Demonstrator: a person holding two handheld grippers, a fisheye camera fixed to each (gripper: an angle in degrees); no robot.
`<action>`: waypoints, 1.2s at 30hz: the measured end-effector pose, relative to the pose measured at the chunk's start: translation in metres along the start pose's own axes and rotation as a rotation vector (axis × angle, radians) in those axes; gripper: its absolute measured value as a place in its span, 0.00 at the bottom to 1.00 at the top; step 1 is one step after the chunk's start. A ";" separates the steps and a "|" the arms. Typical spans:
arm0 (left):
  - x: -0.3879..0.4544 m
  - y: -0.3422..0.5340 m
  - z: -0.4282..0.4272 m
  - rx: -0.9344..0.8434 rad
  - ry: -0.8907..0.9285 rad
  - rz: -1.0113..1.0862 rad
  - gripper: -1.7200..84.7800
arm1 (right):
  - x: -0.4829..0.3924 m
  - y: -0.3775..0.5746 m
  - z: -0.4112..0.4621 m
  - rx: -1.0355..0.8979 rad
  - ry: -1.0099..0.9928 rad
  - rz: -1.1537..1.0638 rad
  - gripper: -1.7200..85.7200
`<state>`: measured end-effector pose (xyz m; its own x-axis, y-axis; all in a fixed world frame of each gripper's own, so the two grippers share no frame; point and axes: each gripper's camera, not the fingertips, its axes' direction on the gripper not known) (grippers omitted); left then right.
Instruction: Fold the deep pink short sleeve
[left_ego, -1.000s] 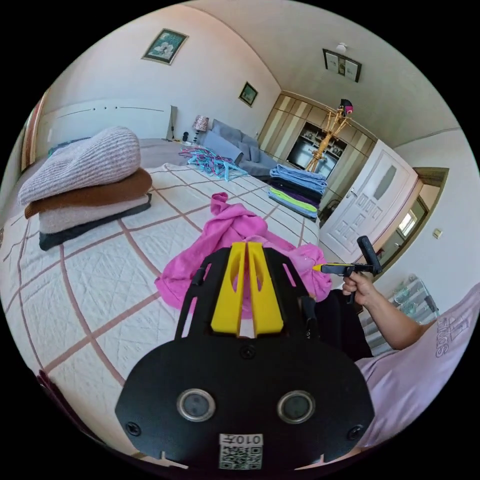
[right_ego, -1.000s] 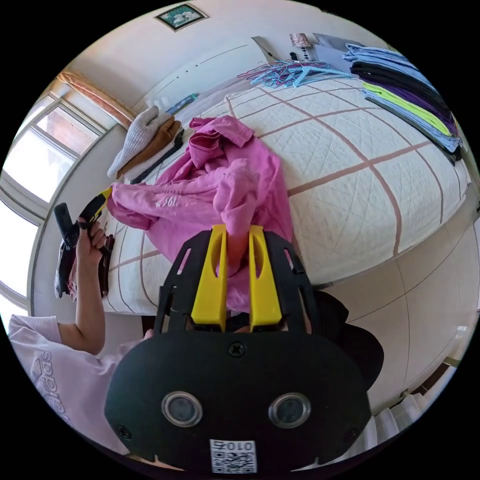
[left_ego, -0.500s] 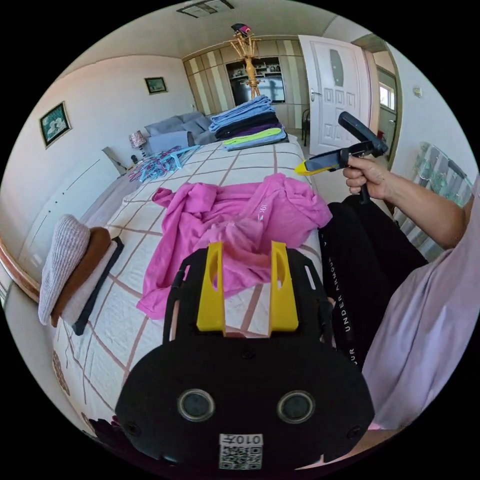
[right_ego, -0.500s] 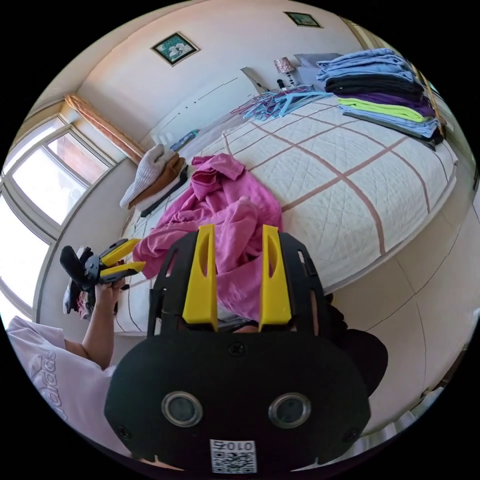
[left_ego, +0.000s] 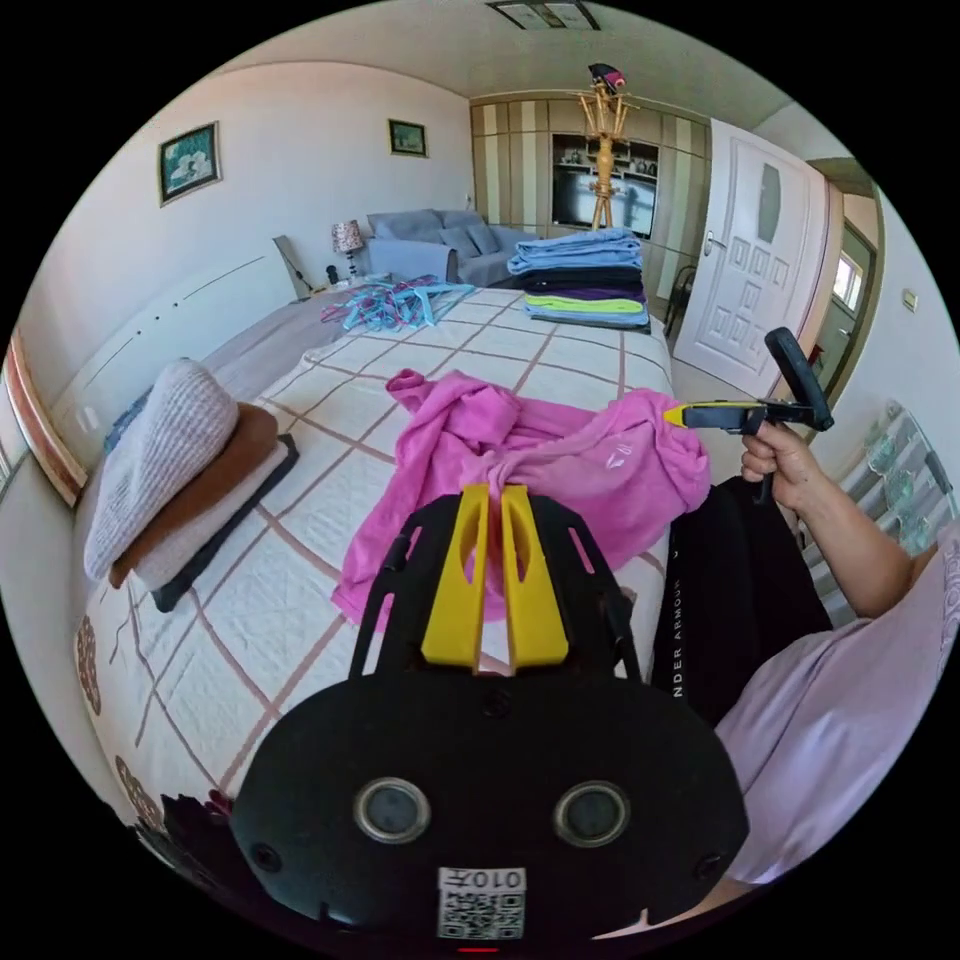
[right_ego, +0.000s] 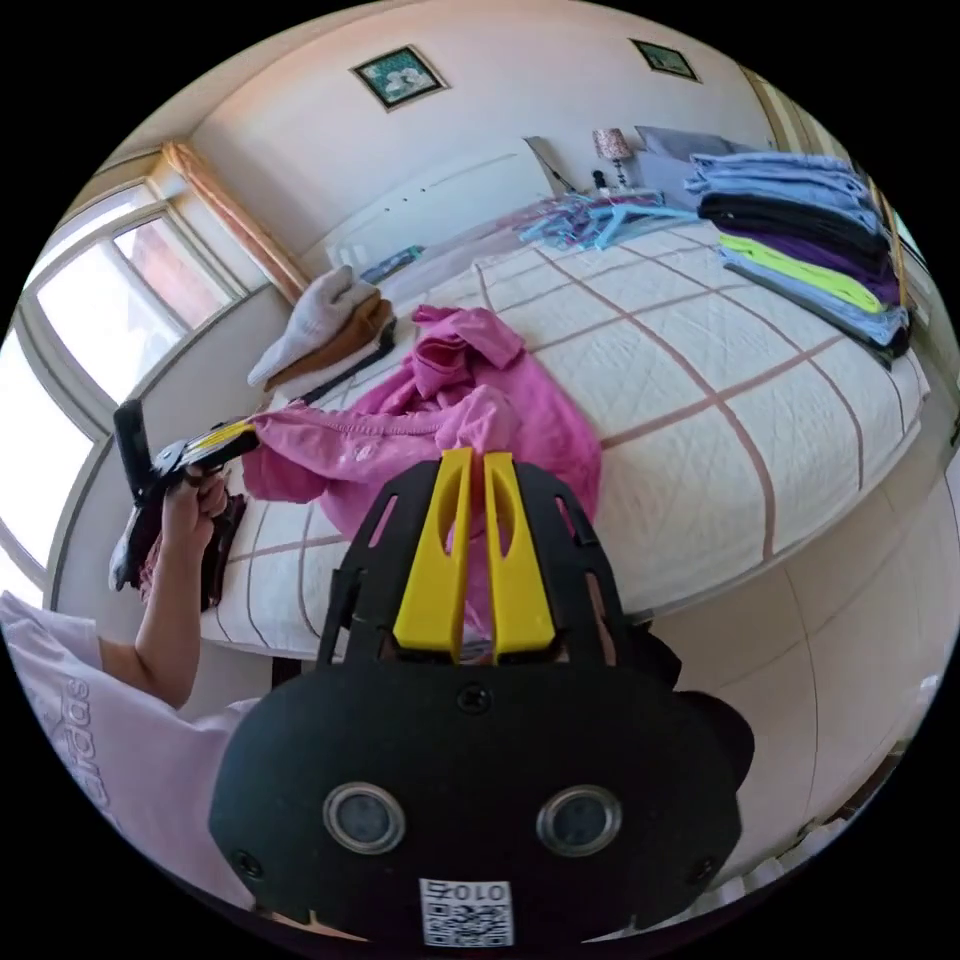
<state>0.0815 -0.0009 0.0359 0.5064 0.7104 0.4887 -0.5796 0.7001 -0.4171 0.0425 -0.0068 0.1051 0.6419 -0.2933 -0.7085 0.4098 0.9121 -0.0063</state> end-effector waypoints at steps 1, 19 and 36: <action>-0.015 0.000 -0.026 0.073 -0.019 -0.015 0.02 | -0.016 0.002 -0.015 0.076 -0.059 -0.130 0.07; -0.127 0.132 0.010 -0.140 0.088 -0.433 0.04 | -0.071 0.029 0.086 -0.177 -0.139 -0.470 0.09; -0.057 0.124 0.028 -0.297 -0.169 -0.225 0.15 | -0.140 0.066 0.221 -0.384 0.190 -0.808 0.17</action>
<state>-0.0370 0.0431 -0.0221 0.4728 0.5328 0.7018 -0.2445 0.8445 -0.4764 0.1227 0.0312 0.3595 0.1222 -0.8630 -0.4901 0.4224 0.4921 -0.7612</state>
